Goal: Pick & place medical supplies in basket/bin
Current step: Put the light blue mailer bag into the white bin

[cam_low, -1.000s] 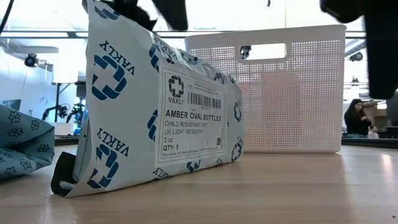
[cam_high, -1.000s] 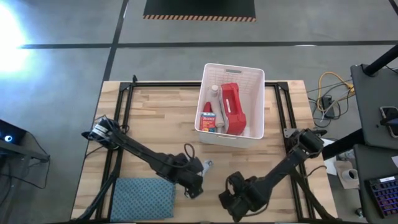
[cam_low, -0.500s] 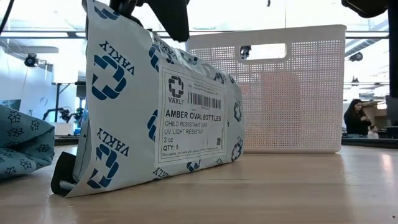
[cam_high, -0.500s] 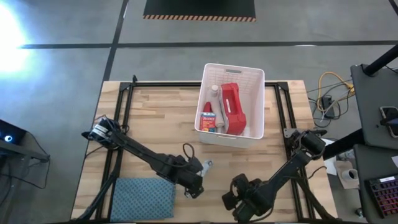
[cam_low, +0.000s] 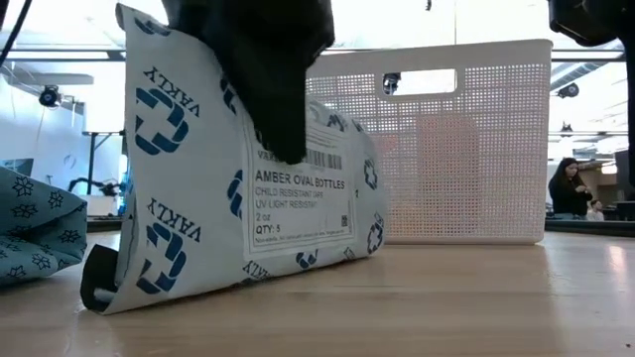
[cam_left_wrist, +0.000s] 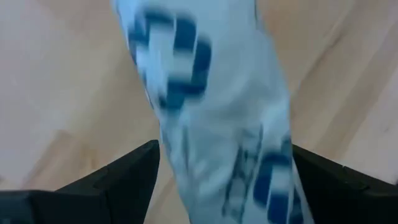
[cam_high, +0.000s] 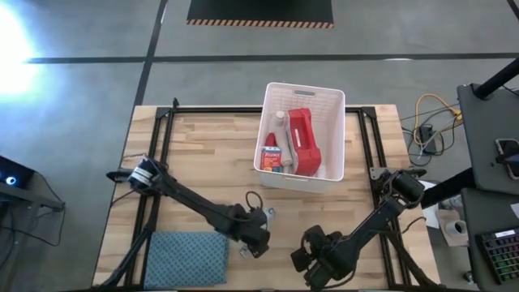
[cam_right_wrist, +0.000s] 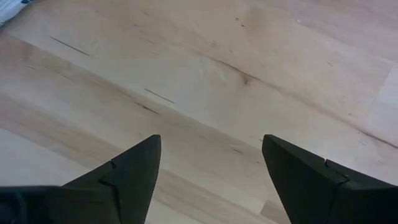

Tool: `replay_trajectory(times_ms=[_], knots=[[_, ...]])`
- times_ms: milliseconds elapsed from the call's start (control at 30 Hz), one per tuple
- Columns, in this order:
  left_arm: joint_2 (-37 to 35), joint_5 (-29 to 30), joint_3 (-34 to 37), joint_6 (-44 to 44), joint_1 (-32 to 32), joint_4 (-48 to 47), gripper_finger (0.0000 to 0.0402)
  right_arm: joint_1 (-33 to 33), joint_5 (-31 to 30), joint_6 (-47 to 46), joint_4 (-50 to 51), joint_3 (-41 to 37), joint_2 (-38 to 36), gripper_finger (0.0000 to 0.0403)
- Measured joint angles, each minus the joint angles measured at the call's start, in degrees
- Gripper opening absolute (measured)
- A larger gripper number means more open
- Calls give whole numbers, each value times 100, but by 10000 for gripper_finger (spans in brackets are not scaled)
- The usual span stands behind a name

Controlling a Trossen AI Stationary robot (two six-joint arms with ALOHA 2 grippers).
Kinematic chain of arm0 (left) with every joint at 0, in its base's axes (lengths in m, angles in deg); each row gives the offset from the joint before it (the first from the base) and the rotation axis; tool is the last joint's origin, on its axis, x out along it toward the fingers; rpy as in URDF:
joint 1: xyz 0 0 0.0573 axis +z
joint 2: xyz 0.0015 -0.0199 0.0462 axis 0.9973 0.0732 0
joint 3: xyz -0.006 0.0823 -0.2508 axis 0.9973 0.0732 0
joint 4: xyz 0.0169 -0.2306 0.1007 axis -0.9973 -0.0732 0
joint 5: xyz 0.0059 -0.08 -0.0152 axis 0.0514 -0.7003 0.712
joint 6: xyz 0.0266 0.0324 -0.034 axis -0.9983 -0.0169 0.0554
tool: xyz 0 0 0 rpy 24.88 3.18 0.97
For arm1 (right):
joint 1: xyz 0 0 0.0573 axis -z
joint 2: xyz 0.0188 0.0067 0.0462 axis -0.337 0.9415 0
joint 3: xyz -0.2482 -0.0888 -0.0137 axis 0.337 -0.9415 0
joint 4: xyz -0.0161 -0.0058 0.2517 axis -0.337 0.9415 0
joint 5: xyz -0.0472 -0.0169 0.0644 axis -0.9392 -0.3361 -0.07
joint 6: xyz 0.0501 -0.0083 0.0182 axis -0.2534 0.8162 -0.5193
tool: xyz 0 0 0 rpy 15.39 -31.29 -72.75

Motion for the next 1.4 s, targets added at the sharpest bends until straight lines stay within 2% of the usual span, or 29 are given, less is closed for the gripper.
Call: replay_trajectory(times_ms=[133, 233, 500, 600, 733, 800, 867, 933, 1000, 1033, 1100, 1233, 1267, 1400], knots=[[0, 35, 0, -325, 176, 7, 298, 0, 8, -2, -3, -4, 0, 271], [-17, 38, 0, -453, 296, -60, 273, 0, 13, -2, -5, -6, 1, 267], [-104, 38, -3, -700, 345, -356, 129, 0, 15, -1, 10, -47, 1, 249], [-367, 67, -84, -598, 237, -906, 123, 0, 15, 12, 28, -59, 1, 243], [-1184, 483, -366, -87, -35, -1481, 122, 0, 17, 27, 147, -63, 3, 237], [-1710, 917, -534, 124, -171, -1284, 130, 0, 17, 39, 206, -63, 3, 237], [-2222, 1792, -710, 80, -229, -846, 147, 0, 19, 89, 265, -63, 2, 238], [-2652, 2831, -885, -446, -127, -431, 158, 2, 20, 151, 286, -63, -6, 238], [-2944, 3468, -1074, -1323, 315, -274, 158, 26, 26, 256, 292, -63, -17, 237], [-3028, 3566, -1164, -1740, 659, -207, 155, 45, 28, 302, 293, -63, -21, 236], [-3069, 3180, -1267, -2362, 1567, 146, 146, 98, 35, 398, 292, -58, -21, 235], [-2791, 1282, -1158, -2948, 3148, 1072, 146, 191, 35, 429, 274, -4, -30, 237], [-2678, 1065, -1131, -3041, 3390, 1159, 152, 208, 37, 424, 277, 17, -32, 238], [-2286, 834, -1058, -2991, 3972, 893, 202, 227, 33, 177, 277, 89, -34, 240]])
